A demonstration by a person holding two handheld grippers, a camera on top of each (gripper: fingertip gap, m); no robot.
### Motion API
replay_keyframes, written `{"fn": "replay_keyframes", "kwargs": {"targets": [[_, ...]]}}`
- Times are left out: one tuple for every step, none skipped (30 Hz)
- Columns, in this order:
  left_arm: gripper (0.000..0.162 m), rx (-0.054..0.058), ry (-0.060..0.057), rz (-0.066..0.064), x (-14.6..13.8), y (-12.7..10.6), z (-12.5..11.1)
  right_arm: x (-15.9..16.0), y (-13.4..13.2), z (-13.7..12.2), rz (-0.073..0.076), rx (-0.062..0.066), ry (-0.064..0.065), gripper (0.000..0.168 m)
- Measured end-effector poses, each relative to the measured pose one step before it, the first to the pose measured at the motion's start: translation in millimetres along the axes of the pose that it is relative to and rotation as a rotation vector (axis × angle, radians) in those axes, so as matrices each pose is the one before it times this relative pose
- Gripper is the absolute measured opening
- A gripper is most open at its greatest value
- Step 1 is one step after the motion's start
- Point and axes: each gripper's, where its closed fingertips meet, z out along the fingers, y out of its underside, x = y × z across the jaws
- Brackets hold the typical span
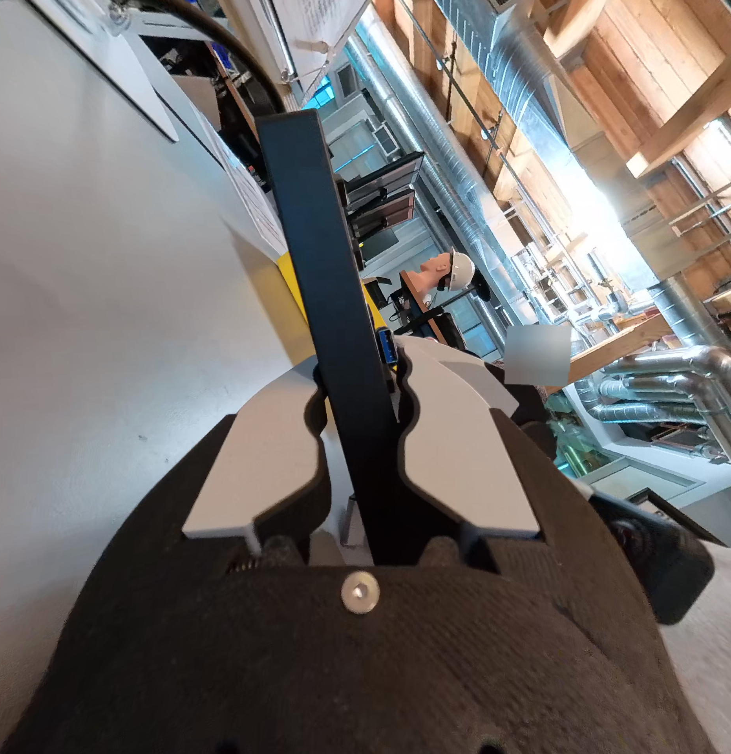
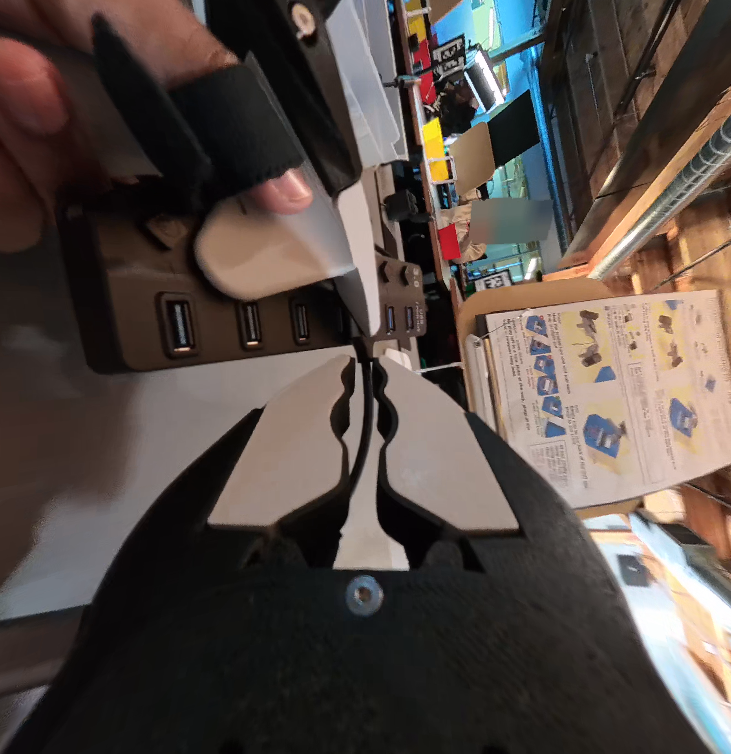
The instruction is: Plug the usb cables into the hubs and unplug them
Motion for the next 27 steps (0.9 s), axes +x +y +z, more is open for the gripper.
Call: {"fn": "replay_keyframes", "kwargs": {"targets": [[0.034, -0.0006, 0.0023, 0.0127, 0.93, -0.29, -0.07, 0.08, -0.78, -1.06, 0.0374, 0.0177, -0.021, 0.01], [0.034, -0.0011, 0.0028, 0.0109, 0.87, -0.03, 0.04, -0.04, -0.86, -0.87, 0.0459, 0.0191, -0.025, 0.011], [0.034, -0.0006, 0.0027, 0.0076, 0.72, -0.18, -0.09, -0.67, -1.08, -1.0, 0.0533, 0.0214, -0.0337, 0.014], [0.034, 0.0006, 0.0017, 0.0032, 0.32, -0.39, -0.17, -0.14, -1.15, -0.94, 0.0612, 0.0239, -0.0346, 0.016], [0.034, -0.0012, 0.0035, -0.0022, 0.09, -0.15, -0.16, 0.71, -2.36, -1.46, 0.0713, 0.0338, -0.034, 0.018], [0.034, -0.0025, 0.0071, -0.0069, 0.22, -0.29, -0.22, -0.26, -3.88, -2.02, 0.0765, 0.0466, -0.0448, 0.019], [0.034, -0.0017, 0.0093, -0.0068, 0.48, -0.24, -0.13, 1.62, -3.46, -2.06, 0.0728, 0.0458, -0.035, 0.021], [0.035, -0.002, 0.0118, -0.004, 0.86, -0.39, -0.21, 2.83, -2.47, -2.23, 0.0709, 0.0403, -0.0276, 0.021], [0.035, -0.0043, 0.0158, -0.0002, 1.64, -0.07, -0.08, 1.21, -2.36, -2.62, 0.0676, 0.0392, -0.0409, 0.022], [0.034, -0.006, 0.0194, 0.0048, 2.3, -0.03, -0.04, 2.06, -1.22, -2.53, 0.0626, 0.0319, -0.0347, 0.023], [0.034, -0.0068, 0.0164, 0.0095, 2.36, 0.03, -0.05, 1.95, -1.04, -2.42, 0.0572, 0.0288, -0.0332, 0.025], [0.034, -0.0064, 0.0139, 0.0125, 2.45, 0.06, 0.09, -0.55, -1.55, -2.31, 0.05, 0.0309, -0.0475, 0.026], [0.034, -0.0113, 0.0145, 0.0094, 2.61, 0.62, 0.51, -0.46, -1.41, -2.08, 0.0452, 0.0263, -0.0397, 0.028], [0.033, -0.0152, 0.015, 0.0083, 2.67, 1.28, 0.8, -0.15, -1.53, -1.98, 0.0379, 0.0226, -0.0289, 0.029], [0.033, -0.0128, 0.0167, 0.0104, 3.03, 1.17, 0.83, -1.19, -1.63, -1.38, 0.0286, 0.0202, -0.0284, 0.029], [0.033, -0.013, 0.0176, 0.0062, 2.93, 1.45, 1.01, -0.73, -1.04, -0.87, 0.0189, 0.0119, -0.0191, 0.028], [0.034, -0.0112, 0.0181, 0.0015, 2.85, 1.41, 1.14, -1.3, -0.11, -0.18, 0.0078, 0.0038, -0.0174, 0.028], [0.033, -0.0077, 0.0153, -0.0022, 2.2, 1.27, 1.03, -1.97, 1.01, 0.43, -0.0003, -0.005, -0.0156, 0.027], [0.033, -0.0112, 0.0142, -0.0063, 1.76, 1.81, 1.1, -1.24, 1.7, 0.74, -0.0058, -0.0105, -0.0056, 0.025], [0.033, -0.0112, 0.0079, -0.0043, 0.82, 1.99, 1.06, -1.51, 0.91, 0.89, -0.0088, -0.0044, -0.0035, 0.023], [0.033, -0.0088, 0.0039, -0.0032, 0.37, 1.75, 0.93, -2.06, -0.32, 0.69, -0.009, 0.0043, -0.0057, 0.019], [0.033, -0.01, 0.0043, -0.0051, 0.13, 1.84, 0.89, -1.74, -1.27, 0.5, -0.006, 0.0105, -0.0031, 0.015], [0.034, -0.0022, 0.0081, -0.0036, 0.84, 0.57, 0.31, -0.41, -1.23, 0.05, -0.0013, 0.009, 0.0025, 0.015], [0.033, -0.0006, 0.0048, -0.0075, 0.33, -0.17, -0.04, -0.04, -0.59, -0.18, 0.0038, 0.0044, -0.0016, 0.014], [0.033, -0.004, 0.0025, -0.0031, 0.09, 0.28, 0.2, -0.02, -0.22, -0.39, 0.0115, 0.0014, -0.0082, 0.014], [0.033, -0.0039, 0.0033, 0.0025, 0.47, 0.39, 0.31, -0.09, -0.36, -0.55, 0.0202, 0.002, -0.0138, 0.013], [0.033, -0.0033, 0.0082, 0.0006, 1.08, 0.31, 0.42, -0.07, -0.93, -0.69, 0.0281, 0.007, -0.0172, 0.013]]}}
